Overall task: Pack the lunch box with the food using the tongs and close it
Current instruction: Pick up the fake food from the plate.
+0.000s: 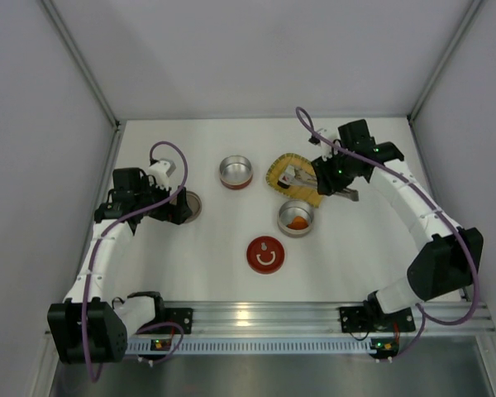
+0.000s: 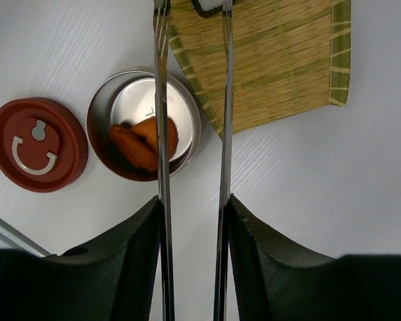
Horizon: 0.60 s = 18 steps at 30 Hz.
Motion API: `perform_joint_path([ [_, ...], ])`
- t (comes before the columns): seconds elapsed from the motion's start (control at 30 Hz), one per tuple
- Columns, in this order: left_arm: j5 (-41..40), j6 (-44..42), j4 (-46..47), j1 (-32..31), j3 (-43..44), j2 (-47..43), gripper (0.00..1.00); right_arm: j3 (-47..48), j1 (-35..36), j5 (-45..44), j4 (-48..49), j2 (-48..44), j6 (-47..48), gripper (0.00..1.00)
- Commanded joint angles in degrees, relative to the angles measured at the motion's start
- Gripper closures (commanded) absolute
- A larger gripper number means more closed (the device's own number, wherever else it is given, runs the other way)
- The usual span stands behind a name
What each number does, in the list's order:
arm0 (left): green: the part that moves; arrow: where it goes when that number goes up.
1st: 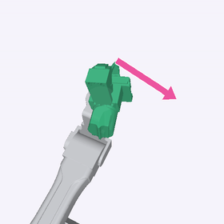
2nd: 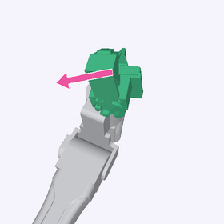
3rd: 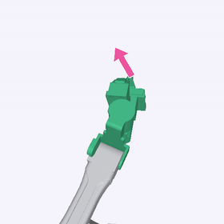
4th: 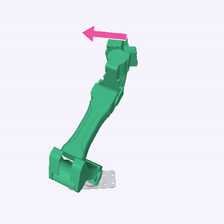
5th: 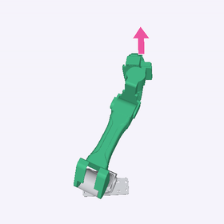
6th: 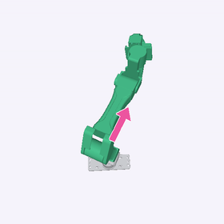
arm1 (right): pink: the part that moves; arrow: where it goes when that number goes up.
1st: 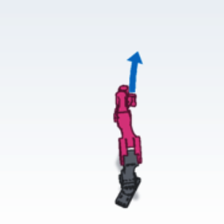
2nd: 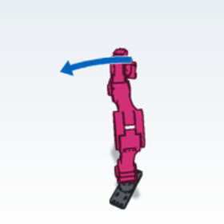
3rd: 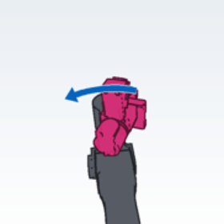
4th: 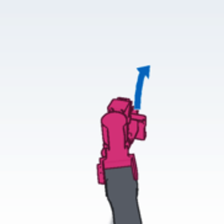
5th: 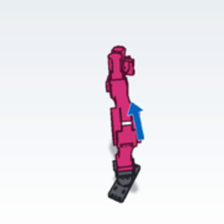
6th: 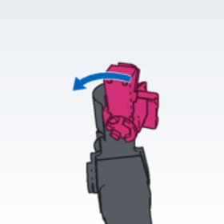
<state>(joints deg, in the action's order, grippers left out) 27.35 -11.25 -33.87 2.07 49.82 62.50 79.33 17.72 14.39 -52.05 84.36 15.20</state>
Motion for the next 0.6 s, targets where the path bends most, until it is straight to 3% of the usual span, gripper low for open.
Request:
perform_joint_path([
  [0.0,-0.02,-0.44,1.70,0.04,0.89,0.08,0.02,3.55,1.97,-1.56,2.75,1.42,-4.38,0.59],
  [0.2,-0.46,-0.09,1.96,0.04,0.72,0.43,0.02,5.84,2.59,-0.59,-0.33,6.25,-10.97,0.59],
  [0.57,-0.90,-0.27,2.40,-0.04,-0.08,0.08,0.02,6.80,5.92,-10.34,0.90,6.26,-27.59,0.57],
])
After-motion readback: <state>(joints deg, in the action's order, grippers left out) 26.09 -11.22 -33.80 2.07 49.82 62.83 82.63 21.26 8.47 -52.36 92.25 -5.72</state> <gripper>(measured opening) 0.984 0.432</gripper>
